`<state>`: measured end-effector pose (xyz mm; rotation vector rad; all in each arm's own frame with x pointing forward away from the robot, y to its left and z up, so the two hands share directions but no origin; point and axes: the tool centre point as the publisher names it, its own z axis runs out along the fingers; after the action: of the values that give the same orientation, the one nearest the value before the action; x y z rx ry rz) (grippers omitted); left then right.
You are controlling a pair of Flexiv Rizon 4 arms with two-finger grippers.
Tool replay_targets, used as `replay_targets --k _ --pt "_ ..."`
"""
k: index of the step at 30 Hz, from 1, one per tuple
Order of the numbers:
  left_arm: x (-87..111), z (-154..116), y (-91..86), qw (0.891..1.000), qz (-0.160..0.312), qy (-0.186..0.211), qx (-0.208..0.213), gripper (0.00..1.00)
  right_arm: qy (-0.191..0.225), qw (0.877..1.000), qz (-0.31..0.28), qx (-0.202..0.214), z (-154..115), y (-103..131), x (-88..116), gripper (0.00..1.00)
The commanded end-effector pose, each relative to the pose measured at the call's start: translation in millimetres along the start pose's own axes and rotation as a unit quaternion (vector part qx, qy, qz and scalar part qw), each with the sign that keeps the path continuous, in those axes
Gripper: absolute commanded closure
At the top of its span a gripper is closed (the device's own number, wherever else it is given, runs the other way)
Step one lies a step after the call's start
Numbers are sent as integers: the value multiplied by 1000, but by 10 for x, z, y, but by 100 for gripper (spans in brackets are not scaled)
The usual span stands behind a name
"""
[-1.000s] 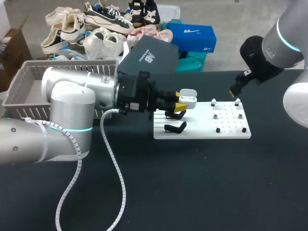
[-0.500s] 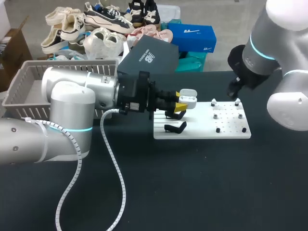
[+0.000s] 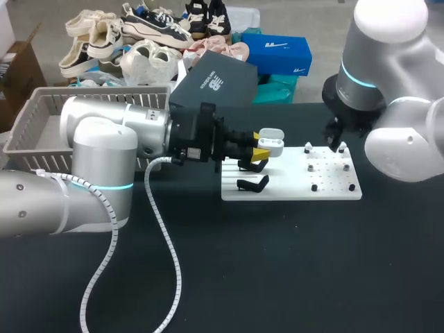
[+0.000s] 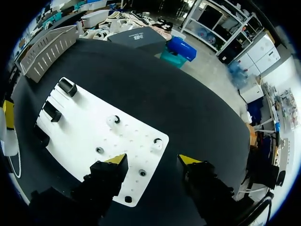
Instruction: Pick up each earbud case from the left stands, insert the matching earbuds, close the lid, and place the case in the box.
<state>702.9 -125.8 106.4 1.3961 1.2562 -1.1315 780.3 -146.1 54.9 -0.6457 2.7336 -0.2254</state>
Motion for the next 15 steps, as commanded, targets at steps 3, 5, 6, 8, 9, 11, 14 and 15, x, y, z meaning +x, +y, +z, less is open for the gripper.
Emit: replay_targets --k 3,5,6,8,9,11,14,15 --pt "9 8 22 1000 1 -1 2 100 14 1000 6 9 102 5 -51 42" --pt "9 8 22 1000 1 -1 2 100 18 1000 8 10 140 5 -54 46" --pt "9 8 22 1000 1 -1 2 100 20 1000 8 11 154 7 -56 47" --pt "9 8 22 1000 1 -1 2 100 24 1000 7 11 184 7 -63 49" --pt "9 8 22 1000 1 -1 2 100 25 1000 6 10 204 8 -65 49" --pt "9 8 22 1000 1 -1 2 100 30 999 4 12 239 2 -64 50" --pt "9 8 22 1000 1 -1 2 100 33 999 6 12 271 -12 -69 51" --pt "9 8 22 1000 1 -1 2 100 34 999 7 12 281 -17 -72 51"
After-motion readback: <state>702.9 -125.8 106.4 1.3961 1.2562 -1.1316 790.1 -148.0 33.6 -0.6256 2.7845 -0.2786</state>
